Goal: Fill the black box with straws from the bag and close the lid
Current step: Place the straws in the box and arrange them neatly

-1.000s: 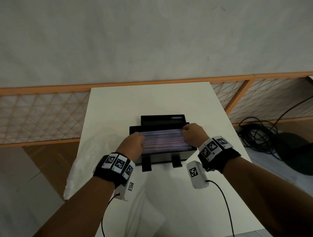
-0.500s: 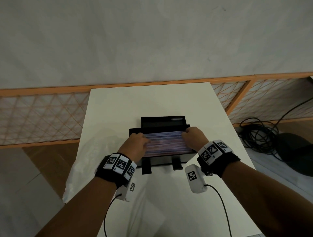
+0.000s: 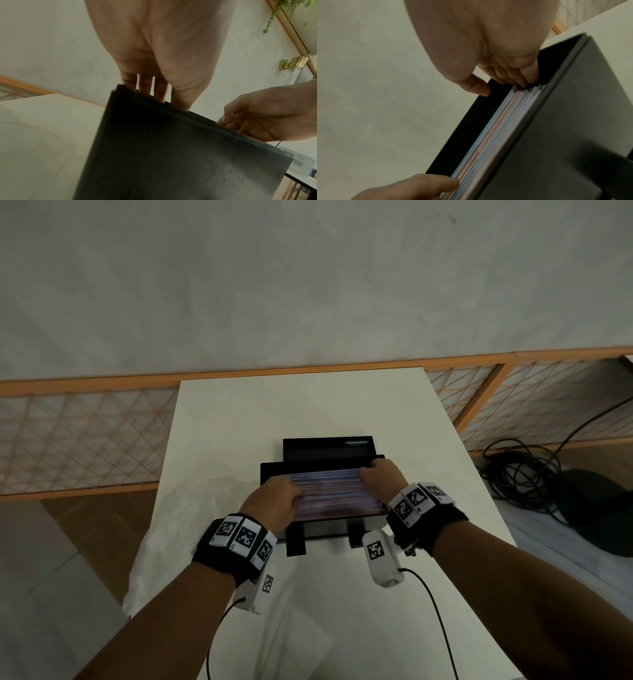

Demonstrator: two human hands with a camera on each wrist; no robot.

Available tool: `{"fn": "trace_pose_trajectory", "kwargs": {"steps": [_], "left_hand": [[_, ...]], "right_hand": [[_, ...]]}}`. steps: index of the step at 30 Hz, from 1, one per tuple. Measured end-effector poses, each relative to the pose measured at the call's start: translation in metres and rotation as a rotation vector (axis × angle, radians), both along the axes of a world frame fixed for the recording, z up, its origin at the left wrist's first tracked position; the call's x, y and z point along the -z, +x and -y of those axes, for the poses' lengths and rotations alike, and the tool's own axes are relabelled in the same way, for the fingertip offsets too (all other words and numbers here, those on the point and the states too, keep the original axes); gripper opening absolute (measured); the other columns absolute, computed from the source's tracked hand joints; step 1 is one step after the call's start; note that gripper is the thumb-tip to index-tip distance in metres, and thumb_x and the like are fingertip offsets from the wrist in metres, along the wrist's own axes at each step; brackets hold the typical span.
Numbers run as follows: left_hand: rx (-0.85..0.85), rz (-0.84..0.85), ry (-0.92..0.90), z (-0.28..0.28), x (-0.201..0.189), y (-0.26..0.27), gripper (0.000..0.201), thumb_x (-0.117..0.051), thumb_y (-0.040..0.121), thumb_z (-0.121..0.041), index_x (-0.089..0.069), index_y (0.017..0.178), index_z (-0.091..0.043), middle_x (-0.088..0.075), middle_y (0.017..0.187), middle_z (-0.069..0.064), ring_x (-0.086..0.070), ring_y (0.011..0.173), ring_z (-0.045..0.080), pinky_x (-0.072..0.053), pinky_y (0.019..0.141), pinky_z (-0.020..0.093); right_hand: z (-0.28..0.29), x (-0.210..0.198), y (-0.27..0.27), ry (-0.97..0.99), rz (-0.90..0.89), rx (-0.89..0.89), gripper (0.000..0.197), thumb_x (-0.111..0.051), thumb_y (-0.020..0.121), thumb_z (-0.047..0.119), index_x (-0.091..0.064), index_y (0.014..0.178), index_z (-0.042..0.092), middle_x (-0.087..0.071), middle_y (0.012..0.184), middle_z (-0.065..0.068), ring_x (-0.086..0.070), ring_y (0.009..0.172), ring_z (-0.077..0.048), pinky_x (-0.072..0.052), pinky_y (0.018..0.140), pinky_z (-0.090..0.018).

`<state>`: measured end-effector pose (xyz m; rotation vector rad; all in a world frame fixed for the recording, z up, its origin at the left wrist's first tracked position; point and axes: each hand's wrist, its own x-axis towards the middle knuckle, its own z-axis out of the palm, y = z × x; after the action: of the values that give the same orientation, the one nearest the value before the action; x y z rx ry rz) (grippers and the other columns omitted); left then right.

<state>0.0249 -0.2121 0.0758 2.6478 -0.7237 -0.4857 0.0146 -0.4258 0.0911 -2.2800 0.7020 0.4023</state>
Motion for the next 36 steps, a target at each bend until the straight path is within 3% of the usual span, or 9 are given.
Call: {"fn": "trace_pose_trajectory", "kwargs": {"steps": [3, 7, 10, 14, 24, 26, 27, 29, 36], "left_hand": [[0.000, -0.009, 0.011, -0.002, 0.003, 0.000, 0.031, -0.046, 0.093, -0.016, -0.064, 0.119, -0.016, -0.062, 0.121, 0.008, -0.054, 0.114, 0.027, -0.046, 0.096, 0.039], [-0.003, -0.020, -0.030, -0.004, 0.003, 0.000, 0.033, -0.048, 0.092, -0.012, -0.061, 0.122, -0.013, -0.059, 0.125, 0.010, -0.053, 0.117, 0.027, -0.043, 0.099, 0.034], [-0.017, -0.015, -0.071, -0.003, 0.001, 0.000, 0.034, -0.048, 0.092, -0.011, -0.059, 0.124, -0.012, -0.055, 0.126, 0.009, -0.050, 0.118, 0.025, -0.040, 0.098, 0.031], [-0.120, 0.070, -0.172, -0.002, -0.002, 0.005, 0.027, -0.047, 0.093, -0.011, -0.063, 0.114, -0.006, -0.056, 0.115, 0.010, -0.052, 0.108, 0.025, -0.040, 0.088, 0.028], [-0.031, 0.007, 0.028, 0.003, 0.004, 0.014, 0.035, -0.039, 0.096, -0.022, -0.056, 0.124, -0.009, -0.050, 0.133, 0.008, -0.046, 0.120, 0.026, -0.043, 0.097, 0.037], [-0.023, 0.004, 0.037, 0.005, 0.005, 0.016, 0.036, -0.040, 0.096, -0.025, -0.055, 0.126, -0.010, -0.050, 0.134, 0.007, -0.045, 0.122, 0.026, -0.043, 0.098, 0.039], [-0.017, -0.002, 0.046, 0.005, 0.006, 0.016, 0.037, -0.041, 0.096, -0.027, -0.054, 0.127, -0.011, -0.050, 0.134, 0.007, -0.045, 0.122, 0.026, -0.044, 0.098, 0.040], [-0.005, -0.007, 0.081, 0.006, 0.008, 0.016, 0.038, -0.041, 0.096, -0.030, -0.054, 0.126, -0.012, -0.051, 0.131, 0.007, -0.046, 0.120, 0.026, -0.045, 0.096, 0.041], [0.004, -0.005, 0.074, 0.004, 0.007, 0.015, 0.036, -0.045, 0.094, -0.027, -0.055, 0.125, -0.013, -0.054, 0.128, 0.008, -0.052, 0.116, 0.026, -0.046, 0.094, 0.038]], "right_hand": [[0.001, 0.004, 0.002, 0.041, 0.008, -0.002, 0.024, -0.049, 0.088, 0.015, -0.042, 0.069, 0.003, -0.040, 0.067, -0.006, -0.042, 0.075, -0.024, -0.031, 0.065, -0.028], [0.008, 0.005, 0.003, 0.088, 0.062, 0.047, 0.024, -0.052, 0.087, 0.016, -0.047, 0.070, 0.001, -0.047, 0.075, -0.014, -0.046, 0.073, -0.025, -0.035, 0.065, -0.030], [0.005, 0.004, 0.004, 0.050, 0.046, 0.040, 0.031, -0.051, 0.088, 0.019, -0.043, 0.064, 0.002, -0.044, 0.065, -0.009, -0.045, 0.069, -0.025, -0.034, 0.064, -0.029], [0.001, 0.004, 0.004, -0.039, 0.050, 0.030, 0.036, -0.050, 0.089, 0.021, -0.034, 0.057, 0.011, -0.038, 0.061, -0.002, -0.036, 0.054, -0.013, -0.029, 0.054, -0.027], [0.003, 0.011, 0.004, 0.053, 0.088, 0.044, 0.030, -0.050, 0.084, 0.012, -0.032, 0.059, 0.015, -0.035, 0.062, 0.000, -0.032, 0.054, -0.013, -0.026, 0.048, -0.026], [0.004, 0.010, 0.003, 0.085, 0.124, 0.075, 0.015, -0.050, 0.085, 0.013, -0.049, 0.071, 0.015, -0.047, 0.073, -0.001, -0.045, 0.064, -0.015, -0.036, 0.058, -0.025], [0.005, 0.009, 0.001, 0.098, 0.146, 0.091, 0.008, -0.051, 0.087, 0.014, -0.058, 0.090, 0.011, -0.055, 0.088, -0.004, -0.053, 0.080, -0.019, -0.041, 0.070, -0.026], [0.005, 0.008, 0.000, 0.103, 0.150, 0.130, 0.034, -0.051, 0.089, 0.016, -0.053, 0.121, 0.005, -0.058, 0.115, -0.011, -0.055, 0.107, -0.026, -0.040, 0.085, -0.028], [0.008, 0.006, -0.004, 0.188, 0.165, 0.138, 0.038, -0.052, 0.088, 0.015, -0.051, 0.125, 0.007, -0.057, 0.120, -0.012, -0.056, 0.104, -0.027, -0.046, 0.087, -0.034]]}}
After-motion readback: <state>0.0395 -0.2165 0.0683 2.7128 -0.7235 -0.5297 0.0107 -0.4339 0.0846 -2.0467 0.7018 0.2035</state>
